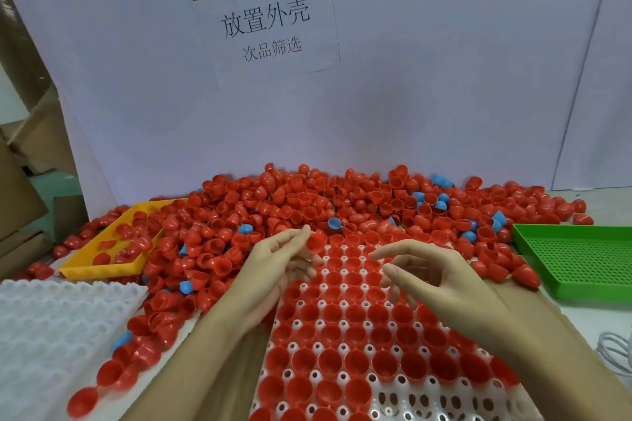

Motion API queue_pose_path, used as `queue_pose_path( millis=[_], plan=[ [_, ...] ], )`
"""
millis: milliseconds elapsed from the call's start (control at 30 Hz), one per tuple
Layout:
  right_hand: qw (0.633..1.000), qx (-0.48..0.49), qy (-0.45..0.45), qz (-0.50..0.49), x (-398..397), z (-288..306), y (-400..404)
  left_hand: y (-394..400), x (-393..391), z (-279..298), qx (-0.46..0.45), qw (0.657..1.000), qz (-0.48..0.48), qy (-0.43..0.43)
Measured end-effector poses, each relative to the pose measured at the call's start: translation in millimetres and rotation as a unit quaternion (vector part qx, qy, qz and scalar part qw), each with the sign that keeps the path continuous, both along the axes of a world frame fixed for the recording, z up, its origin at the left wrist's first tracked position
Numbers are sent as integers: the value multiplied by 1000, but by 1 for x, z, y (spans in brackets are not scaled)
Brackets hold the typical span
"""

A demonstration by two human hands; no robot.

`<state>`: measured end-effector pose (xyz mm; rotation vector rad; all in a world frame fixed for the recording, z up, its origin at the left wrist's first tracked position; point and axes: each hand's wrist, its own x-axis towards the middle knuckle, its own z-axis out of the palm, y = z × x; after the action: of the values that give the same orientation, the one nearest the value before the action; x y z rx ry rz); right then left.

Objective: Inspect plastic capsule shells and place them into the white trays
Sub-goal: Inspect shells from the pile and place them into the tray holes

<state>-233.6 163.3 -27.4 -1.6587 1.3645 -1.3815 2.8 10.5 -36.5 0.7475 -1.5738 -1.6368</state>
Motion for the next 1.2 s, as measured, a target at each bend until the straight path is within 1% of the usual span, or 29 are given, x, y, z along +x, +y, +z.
queue_pose_path(
  millis=[33, 67, 100, 133, 200, 233, 267, 333, 367, 400, 433, 467, 567, 600, 633, 700, 767, 833, 900, 967, 1033, 1133, 1167, 1200],
  plan=[
    [1000, 2, 1, -5, 0, -1, 0, -16, 9, 2, -21, 998, 66, -11],
    [1000, 3, 3, -8, -1, -1, 0, -34, 19, 5, -53, 988, 141, -29],
    [1000, 3, 6, -10, -1, -1, -1, -55, 31, 9, -93, 970, 220, -53],
    [1000, 2, 12, -11, -1, -2, -2, -76, 43, 14, -135, 943, 293, -84],
    [999, 3, 32, -11, 2, -4, -4, -116, 71, 27, -220, 871, 399, -186],
    [999, 8, 42, -10, 3, -5, -5, -134, 85, 32, -257, 828, 426, -259],
    [999, 13, 46, -7, 3, -6, -6, -148, 98, 35, -284, 779, 440, -346],
    [999, 21, 50, -2, 4, -8, -7, -169, 113, 38, -334, 657, 443, -511],
    [998, 23, 52, -2, 4, -8, -8, -174, 113, 38, -360, 606, 431, -563],
    [998, 24, 53, -5, 3, -7, -8, -177, 107, 39, -385, 576, 415, -590],
    [998, 25, 54, -8, 3, -7, -8, -178, 96, 40, -406, 567, 397, -597],
    [998, 26, 56, -9, 3, -7, -8, -177, 82, 41, -419, 577, 375, -592],
    [998, 27, 62, -14, 2, -8, -7, -170, 29, 38, -432, 656, 278, -553],
    [997, 26, 65, -14, 2, -8, -7, -166, 12, 36, -442, 673, 239, -542],
    [997, 27, 70, -13, 2, -9, -6, -163, -4, 34, -457, 683, 201, -533],
    [997, 29, 77, -11, 2, -10, -5, -157, -33, 31, -490, 686, 144, -519],
    [996, 26, 81, -11, 1, -11, -5, -154, -57, 26, -513, 670, 102, -527],
    [996, 22, 82, -9, 2, -11, -6, -153, -74, 20, -510, 647, 66, -564],
    [996, 23, 85, -9, 2, -12, -6, -152, -84, 13, -495, 639, 51, -586],
    [996, 25, 86, -9, 1, -13, -7, -151, -87, 7, -503, 643, 74, -573],
    [996, 27, 87, -9, 1, -13, -7, -147, -86, 4, -521, 651, 104, -542],
    [996, 25, 84, -13, 1, -11, -6, -137, -76, 9, -537, 657, 128, -513],
    [996, 26, 82, -16, 0, -10, -5, -133, -70, 12, -542, 666, 129, -497],
    [996, 29, 81, -19, 0, -10, -5, -127, -64, 16, -543, 683, 129, -472]
  ],
)
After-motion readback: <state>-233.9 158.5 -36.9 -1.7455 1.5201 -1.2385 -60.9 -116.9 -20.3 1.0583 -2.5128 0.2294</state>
